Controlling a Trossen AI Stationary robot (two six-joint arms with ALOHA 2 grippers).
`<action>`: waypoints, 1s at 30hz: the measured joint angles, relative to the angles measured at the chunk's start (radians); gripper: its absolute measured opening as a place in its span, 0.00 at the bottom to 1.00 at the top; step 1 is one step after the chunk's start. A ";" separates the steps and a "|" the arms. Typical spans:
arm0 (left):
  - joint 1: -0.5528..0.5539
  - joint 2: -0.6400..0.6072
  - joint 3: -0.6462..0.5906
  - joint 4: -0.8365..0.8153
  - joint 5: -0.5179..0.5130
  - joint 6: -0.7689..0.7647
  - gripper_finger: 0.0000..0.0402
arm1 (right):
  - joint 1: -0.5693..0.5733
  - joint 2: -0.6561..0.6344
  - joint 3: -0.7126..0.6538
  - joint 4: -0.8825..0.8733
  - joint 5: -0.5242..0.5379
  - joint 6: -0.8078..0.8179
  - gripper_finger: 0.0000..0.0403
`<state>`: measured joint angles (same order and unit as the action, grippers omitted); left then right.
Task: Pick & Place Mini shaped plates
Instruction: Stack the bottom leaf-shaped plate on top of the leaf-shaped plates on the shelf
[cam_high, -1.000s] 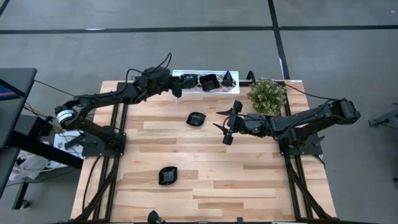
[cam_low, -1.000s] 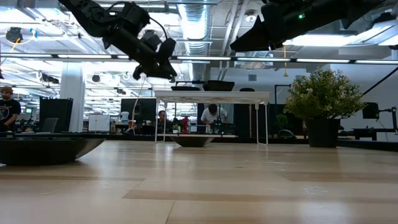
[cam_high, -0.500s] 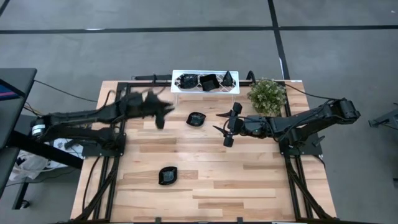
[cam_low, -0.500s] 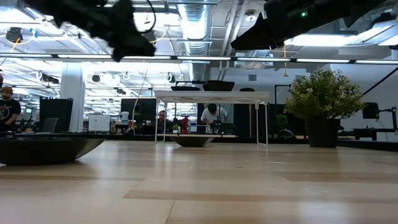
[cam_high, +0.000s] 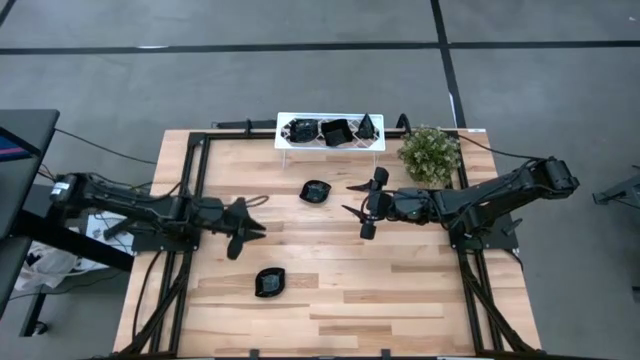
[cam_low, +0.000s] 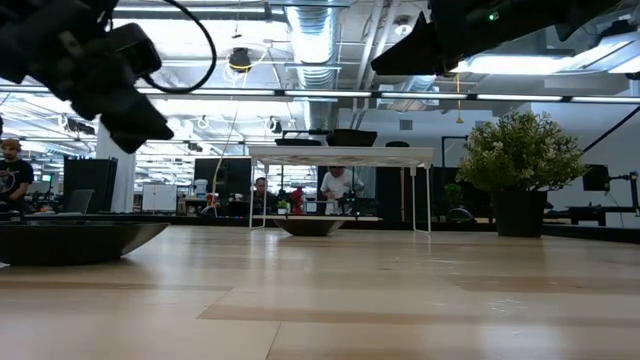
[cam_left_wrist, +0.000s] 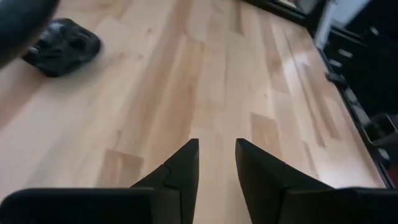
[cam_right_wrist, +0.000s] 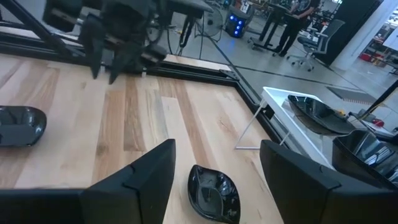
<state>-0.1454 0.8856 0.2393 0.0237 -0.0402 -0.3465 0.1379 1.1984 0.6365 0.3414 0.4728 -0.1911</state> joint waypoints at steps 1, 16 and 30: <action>-0.019 0.000 -0.006 0.004 -0.001 -0.001 0.26 | 0.000 0.000 0.000 0.001 0.000 0.000 0.57; -0.096 0.000 -0.008 0.075 -0.020 -0.001 0.26 | 0.000 0.000 0.000 0.005 0.000 -0.001 0.57; -0.167 0.051 -0.007 0.125 -0.061 -0.106 0.26 | -0.003 0.000 0.023 0.004 -0.005 -0.003 0.57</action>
<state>-0.3123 0.9363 0.2321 0.1484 -0.1010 -0.4529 0.1349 1.1984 0.6597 0.3453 0.4683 -0.1936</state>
